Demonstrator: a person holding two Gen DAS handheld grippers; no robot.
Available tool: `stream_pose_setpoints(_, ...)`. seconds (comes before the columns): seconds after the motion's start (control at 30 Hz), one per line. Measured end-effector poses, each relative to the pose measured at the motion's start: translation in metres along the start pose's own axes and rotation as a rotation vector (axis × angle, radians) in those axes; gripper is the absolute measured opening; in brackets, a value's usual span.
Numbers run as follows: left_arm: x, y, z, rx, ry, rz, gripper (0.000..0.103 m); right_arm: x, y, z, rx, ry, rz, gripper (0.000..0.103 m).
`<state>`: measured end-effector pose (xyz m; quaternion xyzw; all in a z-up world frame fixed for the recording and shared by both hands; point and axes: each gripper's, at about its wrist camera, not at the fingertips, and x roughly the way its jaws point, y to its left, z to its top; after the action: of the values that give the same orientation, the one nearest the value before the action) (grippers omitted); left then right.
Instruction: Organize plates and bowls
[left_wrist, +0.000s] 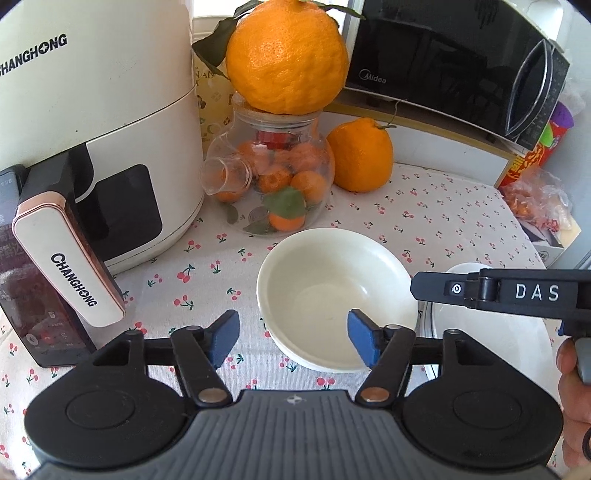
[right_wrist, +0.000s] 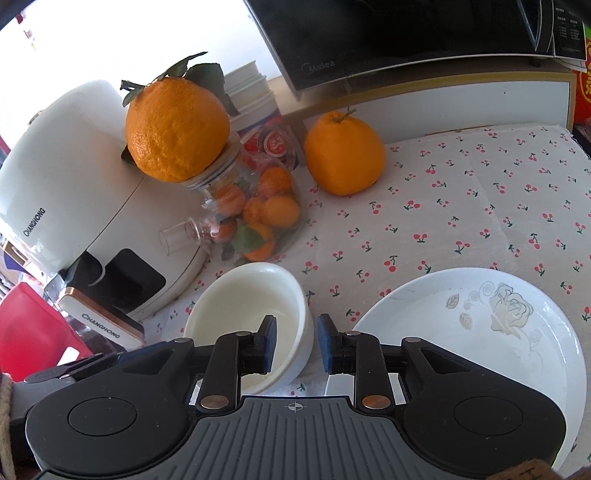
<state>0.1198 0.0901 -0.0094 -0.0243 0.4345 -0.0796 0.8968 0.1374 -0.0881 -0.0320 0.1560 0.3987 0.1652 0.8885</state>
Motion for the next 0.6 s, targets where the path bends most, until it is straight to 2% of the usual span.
stream_pose_setpoints(0.13, 0.000, -0.002, -0.002, 0.049, -0.015, -0.003, 0.082, -0.001, -0.004, 0.003, 0.019, -0.007, -0.002, 0.046)
stream_pose_setpoints(0.3, 0.001, 0.001, -0.005, 0.071, -0.024, -0.015, 0.093, -0.002, -0.010, 0.007, 0.036, -0.015, -0.006, 0.061)
stream_pose_setpoints(0.6, 0.002, 0.005, -0.016, 0.137, -0.051, -0.050, 0.099, 0.004, -0.014, 0.011, 0.045, -0.020, 0.006, 0.072)
